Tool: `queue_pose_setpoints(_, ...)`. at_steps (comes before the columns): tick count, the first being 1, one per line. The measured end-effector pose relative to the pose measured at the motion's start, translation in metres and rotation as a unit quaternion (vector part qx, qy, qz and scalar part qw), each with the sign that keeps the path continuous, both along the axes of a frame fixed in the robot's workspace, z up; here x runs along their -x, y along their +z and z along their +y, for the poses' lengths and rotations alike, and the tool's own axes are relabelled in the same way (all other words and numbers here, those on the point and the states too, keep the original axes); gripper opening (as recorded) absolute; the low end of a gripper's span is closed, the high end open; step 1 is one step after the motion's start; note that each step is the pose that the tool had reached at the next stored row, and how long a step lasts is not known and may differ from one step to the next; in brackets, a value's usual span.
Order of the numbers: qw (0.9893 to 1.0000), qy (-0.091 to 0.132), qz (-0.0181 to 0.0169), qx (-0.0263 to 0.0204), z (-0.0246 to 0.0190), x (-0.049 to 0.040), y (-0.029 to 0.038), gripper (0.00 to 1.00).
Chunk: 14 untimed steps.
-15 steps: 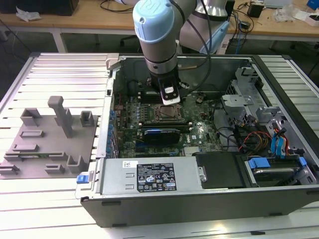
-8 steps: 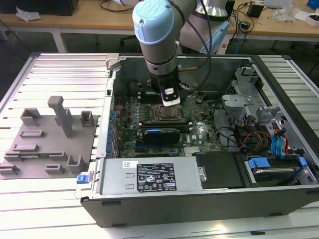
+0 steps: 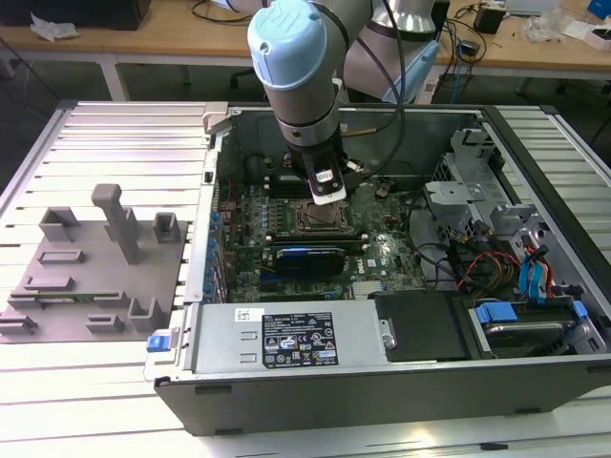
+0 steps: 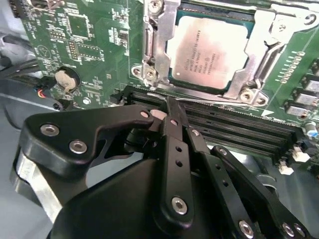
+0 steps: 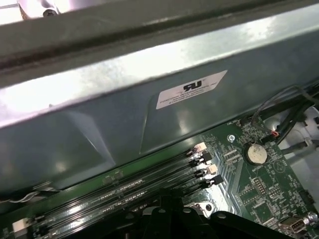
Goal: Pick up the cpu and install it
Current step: 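Install the first cpu locking lever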
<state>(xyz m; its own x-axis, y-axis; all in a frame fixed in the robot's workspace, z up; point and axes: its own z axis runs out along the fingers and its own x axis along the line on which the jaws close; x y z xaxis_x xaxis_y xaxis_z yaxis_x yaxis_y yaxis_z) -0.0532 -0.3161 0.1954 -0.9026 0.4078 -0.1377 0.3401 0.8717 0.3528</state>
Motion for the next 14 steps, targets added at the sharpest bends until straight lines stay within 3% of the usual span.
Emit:
queue_pose_setpoints(2, 1.0000, 0.000, -0.0054, 0.0001, 0.0000, 0.0003, -0.0001, 0.11)
queue_pose_setpoints(8, 0.9999, 0.000, -0.0146, -0.0001, 0.0004, 0.0005, -0.0003, 0.11)
queue_pose_setpoints(14, 0.9998, 0.002, -0.0175, 0.0010, 0.0008, 0.0005, -0.0015, 0.11)
